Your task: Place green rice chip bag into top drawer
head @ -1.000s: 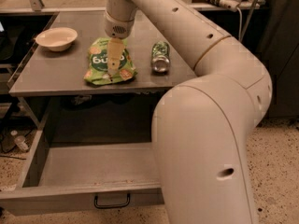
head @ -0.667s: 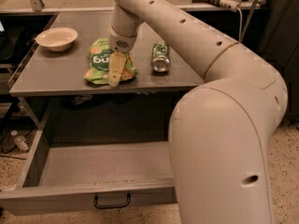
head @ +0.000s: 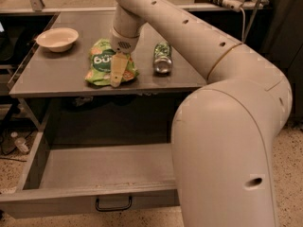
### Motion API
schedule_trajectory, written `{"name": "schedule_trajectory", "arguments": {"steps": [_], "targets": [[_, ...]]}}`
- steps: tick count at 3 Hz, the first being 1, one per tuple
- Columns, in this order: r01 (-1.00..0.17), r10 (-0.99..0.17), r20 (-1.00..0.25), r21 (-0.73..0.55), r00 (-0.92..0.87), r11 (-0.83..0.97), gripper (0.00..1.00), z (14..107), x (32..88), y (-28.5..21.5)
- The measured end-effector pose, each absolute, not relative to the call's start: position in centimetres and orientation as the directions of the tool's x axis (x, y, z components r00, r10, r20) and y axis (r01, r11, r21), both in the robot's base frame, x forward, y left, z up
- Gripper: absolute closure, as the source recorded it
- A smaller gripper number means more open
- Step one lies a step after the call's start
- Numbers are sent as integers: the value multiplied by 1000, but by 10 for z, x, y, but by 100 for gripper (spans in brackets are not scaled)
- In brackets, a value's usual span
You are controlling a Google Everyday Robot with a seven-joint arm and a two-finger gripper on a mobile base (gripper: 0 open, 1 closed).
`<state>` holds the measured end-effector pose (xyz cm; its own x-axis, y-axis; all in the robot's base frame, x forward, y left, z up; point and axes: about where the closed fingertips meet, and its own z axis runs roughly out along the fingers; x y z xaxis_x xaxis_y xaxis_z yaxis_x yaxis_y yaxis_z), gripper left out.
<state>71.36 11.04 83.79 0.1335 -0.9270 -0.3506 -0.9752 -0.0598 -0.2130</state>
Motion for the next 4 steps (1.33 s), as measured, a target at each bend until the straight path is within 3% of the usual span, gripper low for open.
{"name": "schedule_trajectory", "arguments": {"steps": [3,4], "targets": [[-975,-927,-351,-213,133,-60,86,838,714,110],[-975,-927,-351,-213,134,-60,100,838,714,110]]}}
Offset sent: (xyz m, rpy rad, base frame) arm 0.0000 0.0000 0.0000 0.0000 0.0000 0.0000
